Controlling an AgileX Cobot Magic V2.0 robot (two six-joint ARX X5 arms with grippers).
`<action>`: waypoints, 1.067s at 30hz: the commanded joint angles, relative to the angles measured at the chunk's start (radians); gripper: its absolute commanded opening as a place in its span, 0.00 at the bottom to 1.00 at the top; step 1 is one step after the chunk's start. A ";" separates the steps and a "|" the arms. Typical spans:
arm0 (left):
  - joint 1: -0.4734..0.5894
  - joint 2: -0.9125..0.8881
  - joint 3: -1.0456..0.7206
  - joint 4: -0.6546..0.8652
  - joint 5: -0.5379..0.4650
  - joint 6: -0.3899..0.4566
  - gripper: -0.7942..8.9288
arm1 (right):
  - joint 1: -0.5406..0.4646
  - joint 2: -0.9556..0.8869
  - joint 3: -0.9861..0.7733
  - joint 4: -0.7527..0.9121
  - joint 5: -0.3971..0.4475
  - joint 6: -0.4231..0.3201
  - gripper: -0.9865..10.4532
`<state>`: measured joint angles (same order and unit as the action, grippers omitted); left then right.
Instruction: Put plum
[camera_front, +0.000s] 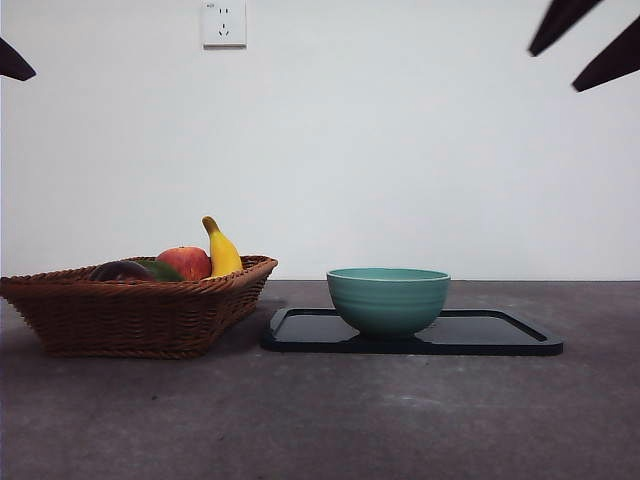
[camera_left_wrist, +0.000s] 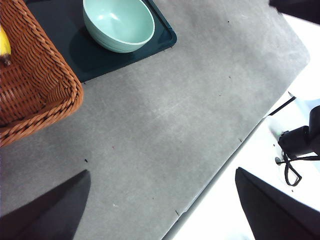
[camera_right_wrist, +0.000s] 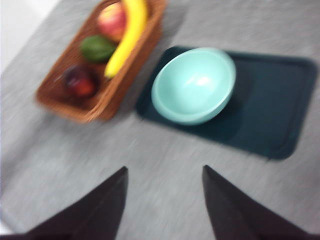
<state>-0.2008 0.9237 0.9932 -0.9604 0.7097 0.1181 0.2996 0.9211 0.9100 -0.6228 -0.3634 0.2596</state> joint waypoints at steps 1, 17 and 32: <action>-0.003 0.006 0.021 0.010 0.006 0.013 0.56 | 0.003 0.128 0.101 0.014 0.004 -0.016 0.35; -0.003 0.006 0.021 0.010 0.006 0.012 0.56 | 0.003 0.715 0.467 0.006 0.074 -0.070 0.35; -0.003 0.006 0.021 0.010 0.006 0.012 0.56 | 0.014 0.938 0.482 0.051 0.111 -0.089 0.35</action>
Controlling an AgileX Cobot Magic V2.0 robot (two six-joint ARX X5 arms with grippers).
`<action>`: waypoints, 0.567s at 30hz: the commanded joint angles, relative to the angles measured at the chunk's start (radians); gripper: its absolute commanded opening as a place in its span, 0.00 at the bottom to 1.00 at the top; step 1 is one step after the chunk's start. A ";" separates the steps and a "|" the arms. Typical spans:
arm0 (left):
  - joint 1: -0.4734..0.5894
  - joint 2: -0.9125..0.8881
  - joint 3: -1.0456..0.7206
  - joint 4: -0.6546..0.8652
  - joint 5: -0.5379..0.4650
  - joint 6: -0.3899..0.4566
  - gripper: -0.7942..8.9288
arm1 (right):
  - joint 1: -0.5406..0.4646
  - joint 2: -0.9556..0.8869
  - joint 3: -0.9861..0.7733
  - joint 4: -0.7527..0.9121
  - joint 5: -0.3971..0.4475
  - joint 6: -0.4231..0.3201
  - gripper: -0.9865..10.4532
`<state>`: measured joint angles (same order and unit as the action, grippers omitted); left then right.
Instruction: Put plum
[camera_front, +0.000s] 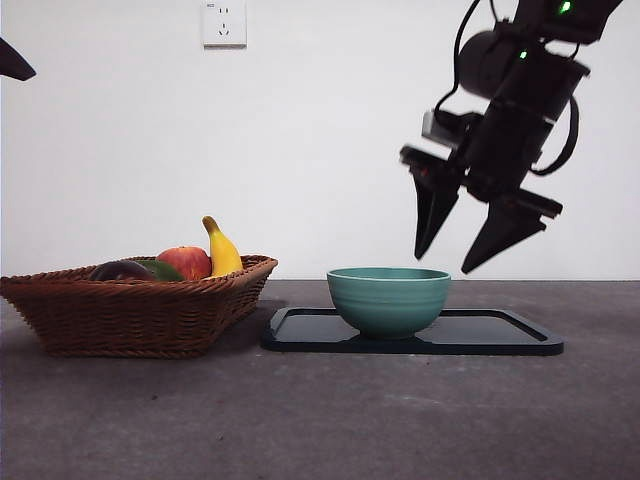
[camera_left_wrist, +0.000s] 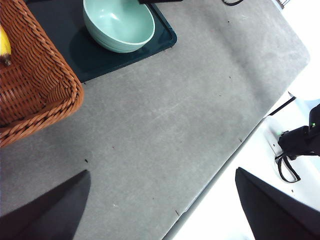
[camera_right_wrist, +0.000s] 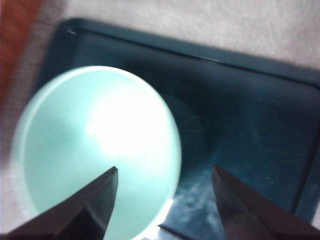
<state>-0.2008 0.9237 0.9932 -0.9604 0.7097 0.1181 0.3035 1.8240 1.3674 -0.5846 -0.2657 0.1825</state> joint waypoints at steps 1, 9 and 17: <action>-0.003 0.006 0.021 0.010 0.006 0.012 0.56 | 0.011 0.045 0.024 0.016 0.016 -0.011 0.35; -0.003 0.006 0.021 0.007 0.006 0.011 0.56 | 0.022 0.072 0.024 0.038 0.039 -0.024 0.22; -0.003 0.006 0.021 0.007 0.006 0.004 0.56 | 0.021 0.072 0.024 0.048 0.039 -0.026 0.09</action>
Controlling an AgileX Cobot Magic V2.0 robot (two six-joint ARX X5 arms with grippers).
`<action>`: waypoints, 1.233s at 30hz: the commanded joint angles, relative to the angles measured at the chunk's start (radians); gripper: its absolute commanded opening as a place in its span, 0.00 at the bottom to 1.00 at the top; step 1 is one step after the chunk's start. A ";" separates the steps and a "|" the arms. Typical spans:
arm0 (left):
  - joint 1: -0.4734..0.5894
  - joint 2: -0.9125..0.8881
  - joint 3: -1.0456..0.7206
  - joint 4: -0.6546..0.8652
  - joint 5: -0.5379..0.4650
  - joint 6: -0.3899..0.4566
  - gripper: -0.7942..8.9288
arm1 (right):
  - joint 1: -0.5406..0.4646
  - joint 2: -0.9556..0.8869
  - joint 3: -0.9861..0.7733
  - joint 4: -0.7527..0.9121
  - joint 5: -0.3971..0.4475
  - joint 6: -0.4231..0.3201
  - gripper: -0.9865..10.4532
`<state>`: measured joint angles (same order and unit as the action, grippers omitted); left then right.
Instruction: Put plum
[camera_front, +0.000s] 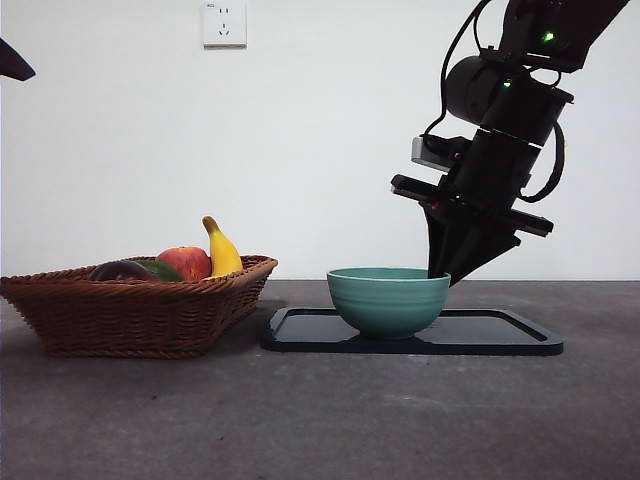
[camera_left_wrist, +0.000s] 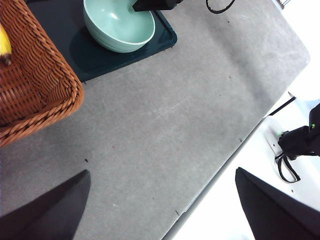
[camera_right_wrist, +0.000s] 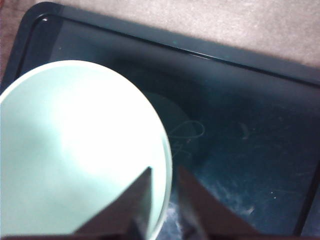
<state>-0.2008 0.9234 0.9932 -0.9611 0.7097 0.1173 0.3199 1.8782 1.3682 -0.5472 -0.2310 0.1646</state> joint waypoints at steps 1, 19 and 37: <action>-0.003 0.006 0.021 0.008 0.006 0.005 0.56 | 0.005 0.018 0.023 0.015 0.004 -0.008 0.09; -0.003 0.006 0.021 0.008 0.006 0.005 0.56 | 0.005 -0.210 0.041 -0.061 0.003 -0.044 0.09; -0.003 0.006 0.021 -0.011 0.006 -0.006 0.56 | 0.145 -0.628 -0.126 -0.260 0.002 -0.082 0.09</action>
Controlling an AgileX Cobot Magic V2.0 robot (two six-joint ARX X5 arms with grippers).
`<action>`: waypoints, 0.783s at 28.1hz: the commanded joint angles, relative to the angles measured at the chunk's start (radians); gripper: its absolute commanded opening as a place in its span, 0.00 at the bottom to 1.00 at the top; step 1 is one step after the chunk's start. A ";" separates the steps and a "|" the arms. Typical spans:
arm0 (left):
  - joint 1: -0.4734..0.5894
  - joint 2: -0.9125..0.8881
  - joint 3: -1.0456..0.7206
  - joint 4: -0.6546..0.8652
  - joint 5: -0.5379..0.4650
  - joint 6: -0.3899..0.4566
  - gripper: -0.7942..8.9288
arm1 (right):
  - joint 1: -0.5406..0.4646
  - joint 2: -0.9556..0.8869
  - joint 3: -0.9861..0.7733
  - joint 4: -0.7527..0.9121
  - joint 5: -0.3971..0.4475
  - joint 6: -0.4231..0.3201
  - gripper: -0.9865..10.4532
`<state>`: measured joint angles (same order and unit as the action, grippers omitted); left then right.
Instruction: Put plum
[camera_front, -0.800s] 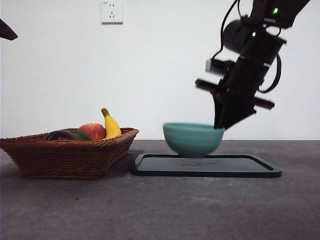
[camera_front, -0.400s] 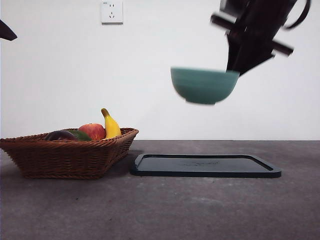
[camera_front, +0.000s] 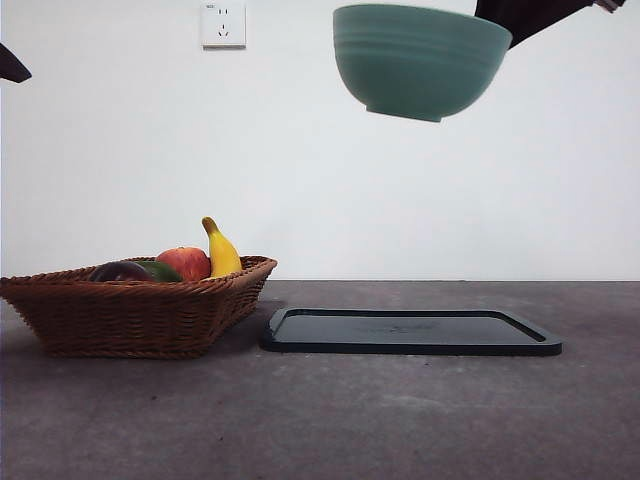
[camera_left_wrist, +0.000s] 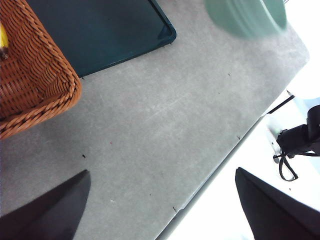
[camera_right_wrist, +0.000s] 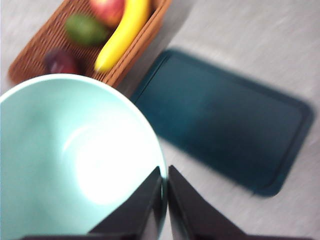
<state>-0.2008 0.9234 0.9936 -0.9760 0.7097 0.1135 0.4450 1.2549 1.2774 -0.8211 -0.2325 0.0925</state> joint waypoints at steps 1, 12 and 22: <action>-0.003 0.006 0.021 0.004 0.006 -0.002 0.56 | 0.029 -0.019 -0.064 0.021 0.006 -0.007 0.09; -0.003 0.006 0.021 0.003 0.006 -0.002 0.56 | 0.098 -0.034 -0.349 0.210 0.005 0.037 0.09; -0.003 0.006 0.021 0.003 0.006 -0.002 0.56 | 0.129 0.069 -0.495 0.361 0.006 0.061 0.09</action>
<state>-0.2012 0.9234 0.9936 -0.9764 0.7097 0.1135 0.5648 1.3106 0.7807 -0.4713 -0.2306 0.1394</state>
